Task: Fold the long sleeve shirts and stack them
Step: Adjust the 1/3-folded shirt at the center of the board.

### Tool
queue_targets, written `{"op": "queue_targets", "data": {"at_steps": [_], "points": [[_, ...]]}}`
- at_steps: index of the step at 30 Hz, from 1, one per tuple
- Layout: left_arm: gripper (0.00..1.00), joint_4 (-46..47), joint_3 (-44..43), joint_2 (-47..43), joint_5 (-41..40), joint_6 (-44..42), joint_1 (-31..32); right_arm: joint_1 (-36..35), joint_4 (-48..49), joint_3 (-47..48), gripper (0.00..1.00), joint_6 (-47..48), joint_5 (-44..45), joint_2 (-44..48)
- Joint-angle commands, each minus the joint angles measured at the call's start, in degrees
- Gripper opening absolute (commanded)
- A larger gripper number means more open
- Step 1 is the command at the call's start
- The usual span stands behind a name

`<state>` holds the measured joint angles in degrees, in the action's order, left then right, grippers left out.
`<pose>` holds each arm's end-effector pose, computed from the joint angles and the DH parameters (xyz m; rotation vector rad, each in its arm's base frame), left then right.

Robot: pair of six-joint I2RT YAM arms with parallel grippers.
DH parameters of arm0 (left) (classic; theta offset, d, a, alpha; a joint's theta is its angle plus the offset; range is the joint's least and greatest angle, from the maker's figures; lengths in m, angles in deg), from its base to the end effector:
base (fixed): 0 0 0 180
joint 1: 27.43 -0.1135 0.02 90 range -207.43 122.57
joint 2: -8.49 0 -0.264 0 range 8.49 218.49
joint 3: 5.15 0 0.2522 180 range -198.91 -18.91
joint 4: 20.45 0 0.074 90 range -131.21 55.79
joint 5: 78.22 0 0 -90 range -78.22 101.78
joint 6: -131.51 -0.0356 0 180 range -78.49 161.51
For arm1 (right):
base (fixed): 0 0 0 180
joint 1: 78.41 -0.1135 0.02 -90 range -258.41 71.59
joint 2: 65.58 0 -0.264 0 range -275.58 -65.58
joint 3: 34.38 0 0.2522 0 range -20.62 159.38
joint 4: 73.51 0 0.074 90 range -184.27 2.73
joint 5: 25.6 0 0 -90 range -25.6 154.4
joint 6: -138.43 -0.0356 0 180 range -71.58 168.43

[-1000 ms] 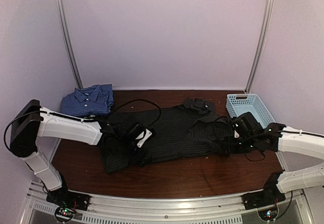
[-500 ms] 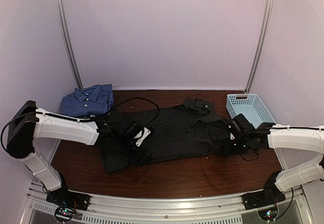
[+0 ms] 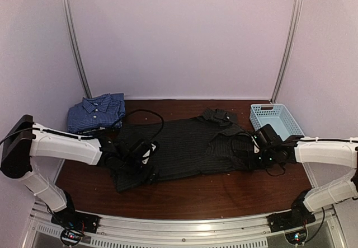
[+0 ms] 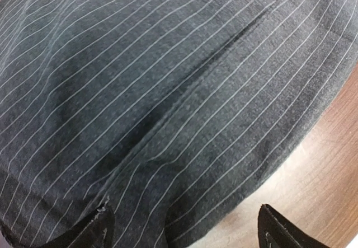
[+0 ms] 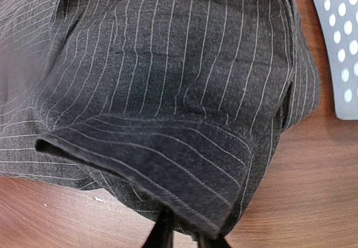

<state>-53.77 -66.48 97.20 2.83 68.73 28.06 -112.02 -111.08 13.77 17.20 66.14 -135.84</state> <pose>0.1697 -0.2370 0.1662 0.5926 2.5742 -0.3010 0.1837 0.1208 0.1725 -0.0443 2.6568 0.3519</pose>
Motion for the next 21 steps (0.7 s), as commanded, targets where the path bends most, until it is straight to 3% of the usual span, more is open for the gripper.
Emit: {"op": "queue_targets", "data": {"at_steps": [1, 6, 21], "points": [[0.90, 0.7, 3.2, -6.1, -1.2, 7.3, -0.4, 0.4, 1.5, -1.4, 0.10, -0.2, -0.4, 0.5], [0.91, 2.1, 9.1, -12.7, 1.1, 13.6, -0.4, 0.5, -0.9, -1.4, 0.00, -2.3, 3.4, 1.1], [0.90, 3.6, 21.1, -19.5, 1.2, 24.4, -2.4, 0.7, -4.3, -1.4, 0.00, -6.9, 10.7, 2.0]]}}
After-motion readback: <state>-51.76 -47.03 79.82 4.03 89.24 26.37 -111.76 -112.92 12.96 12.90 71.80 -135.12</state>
